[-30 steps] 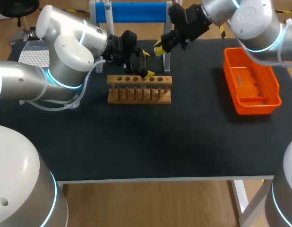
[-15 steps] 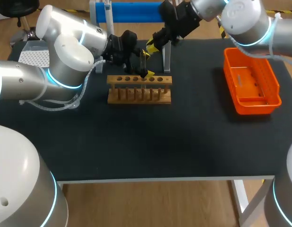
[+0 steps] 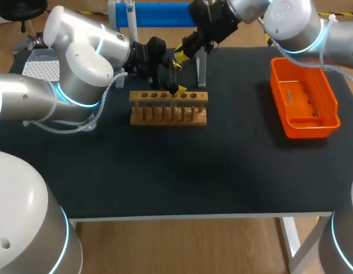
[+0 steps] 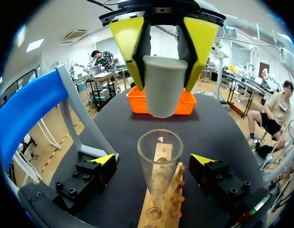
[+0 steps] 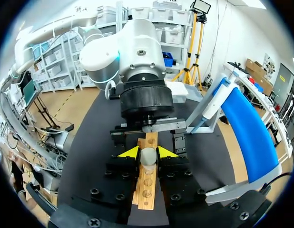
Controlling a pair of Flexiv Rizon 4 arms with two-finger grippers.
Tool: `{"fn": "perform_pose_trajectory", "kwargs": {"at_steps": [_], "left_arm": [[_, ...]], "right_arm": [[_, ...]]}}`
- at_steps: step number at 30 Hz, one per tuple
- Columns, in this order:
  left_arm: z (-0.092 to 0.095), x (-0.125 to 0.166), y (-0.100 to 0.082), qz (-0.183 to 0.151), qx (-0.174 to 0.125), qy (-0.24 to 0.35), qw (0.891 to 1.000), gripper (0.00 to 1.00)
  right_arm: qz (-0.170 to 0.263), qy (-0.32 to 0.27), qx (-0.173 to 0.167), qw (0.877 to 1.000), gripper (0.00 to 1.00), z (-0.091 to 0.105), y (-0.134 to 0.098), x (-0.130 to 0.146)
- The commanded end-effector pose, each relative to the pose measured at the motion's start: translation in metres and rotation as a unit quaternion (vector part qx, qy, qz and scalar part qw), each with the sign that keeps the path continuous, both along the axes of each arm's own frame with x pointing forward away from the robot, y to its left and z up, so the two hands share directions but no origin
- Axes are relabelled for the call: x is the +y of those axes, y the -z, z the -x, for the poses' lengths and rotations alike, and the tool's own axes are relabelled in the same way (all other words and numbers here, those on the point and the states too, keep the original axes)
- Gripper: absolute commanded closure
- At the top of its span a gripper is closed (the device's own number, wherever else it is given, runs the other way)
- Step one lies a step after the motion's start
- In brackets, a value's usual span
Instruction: Invert the test tube, pick up the pipette, mount the tip to pipette, aspirate from beaker and dispense into the tube, eject the tip, return the pipette, and cap with the stopper.
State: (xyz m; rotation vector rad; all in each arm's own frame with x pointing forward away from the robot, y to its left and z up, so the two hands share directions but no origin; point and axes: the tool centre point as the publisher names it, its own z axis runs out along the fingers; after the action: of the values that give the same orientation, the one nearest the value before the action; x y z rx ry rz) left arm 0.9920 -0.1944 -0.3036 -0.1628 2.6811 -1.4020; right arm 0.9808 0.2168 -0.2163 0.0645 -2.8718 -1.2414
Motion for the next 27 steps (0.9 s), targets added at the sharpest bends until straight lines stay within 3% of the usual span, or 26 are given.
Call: {"fn": "perform_pose_trajectory", "kwargs": {"at_steps": [1, 27], "left_arm": [[0.002, 0.003, -0.002, 0.001, -0.001, 0.003, 1.0, 0.0], [0.006, 0.007, -0.003, 0.003, -0.006, 0.009, 1.0, 0.0]], "right_arm": [[0.003, -0.002, 0.002, 1.0, 1.0, -0.002, -0.001, 0.002], [-0.002, -0.011, 0.004, 1.0, 1.0, -0.005, 0.0, 0.017]]}}
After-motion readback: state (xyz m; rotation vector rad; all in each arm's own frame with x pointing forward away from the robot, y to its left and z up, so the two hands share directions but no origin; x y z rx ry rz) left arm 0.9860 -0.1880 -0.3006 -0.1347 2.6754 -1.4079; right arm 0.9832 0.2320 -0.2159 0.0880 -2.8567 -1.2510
